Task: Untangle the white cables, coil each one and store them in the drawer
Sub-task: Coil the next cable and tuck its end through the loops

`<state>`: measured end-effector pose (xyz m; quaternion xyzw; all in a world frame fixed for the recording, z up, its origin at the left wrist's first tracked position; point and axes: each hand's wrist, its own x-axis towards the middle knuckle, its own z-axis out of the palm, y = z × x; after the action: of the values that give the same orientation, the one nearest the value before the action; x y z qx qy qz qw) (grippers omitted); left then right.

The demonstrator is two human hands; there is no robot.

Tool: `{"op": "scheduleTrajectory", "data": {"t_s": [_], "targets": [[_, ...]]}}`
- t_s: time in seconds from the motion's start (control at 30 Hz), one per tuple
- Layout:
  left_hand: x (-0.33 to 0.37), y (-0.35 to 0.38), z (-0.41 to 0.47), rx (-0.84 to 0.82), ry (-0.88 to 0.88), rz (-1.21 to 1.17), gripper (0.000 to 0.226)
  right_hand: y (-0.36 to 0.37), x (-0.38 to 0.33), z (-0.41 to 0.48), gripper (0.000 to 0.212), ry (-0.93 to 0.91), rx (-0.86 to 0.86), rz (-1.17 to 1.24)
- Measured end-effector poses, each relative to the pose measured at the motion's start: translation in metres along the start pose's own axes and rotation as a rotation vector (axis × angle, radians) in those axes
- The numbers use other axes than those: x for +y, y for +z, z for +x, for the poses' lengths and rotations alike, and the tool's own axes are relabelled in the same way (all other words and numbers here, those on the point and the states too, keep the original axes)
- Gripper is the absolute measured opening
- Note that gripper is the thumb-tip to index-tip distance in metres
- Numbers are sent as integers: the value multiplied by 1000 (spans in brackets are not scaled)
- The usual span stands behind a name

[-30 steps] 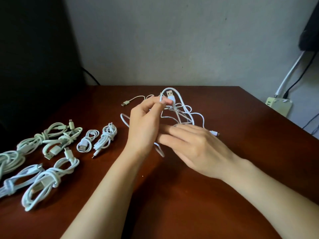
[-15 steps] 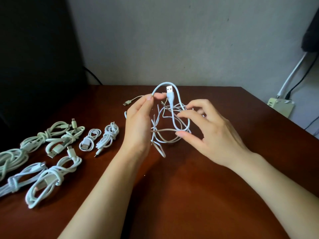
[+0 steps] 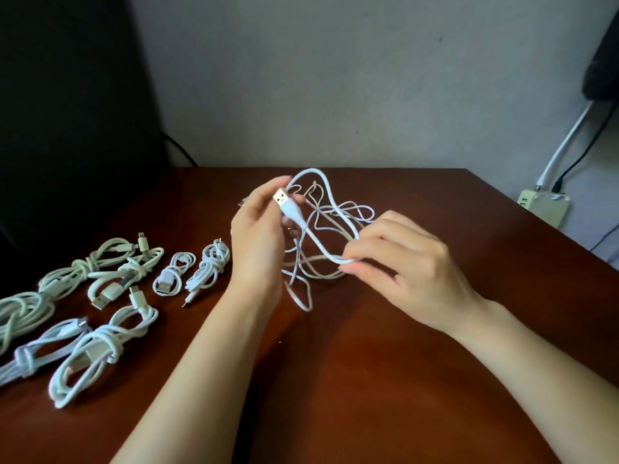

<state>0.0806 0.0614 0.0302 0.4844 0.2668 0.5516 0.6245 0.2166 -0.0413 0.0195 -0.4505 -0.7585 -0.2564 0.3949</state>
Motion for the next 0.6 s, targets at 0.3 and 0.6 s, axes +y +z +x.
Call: {"op": "scheduleTrajectory", "data": {"t_s": [0.3,0.6], "targets": [[-4,-2,-3,29,297,316,23,-8,2,3,15,22,245,-188],[-3,7,-16,-21,616,513,19,-5,1,2,15,-43,178,-285]]}}
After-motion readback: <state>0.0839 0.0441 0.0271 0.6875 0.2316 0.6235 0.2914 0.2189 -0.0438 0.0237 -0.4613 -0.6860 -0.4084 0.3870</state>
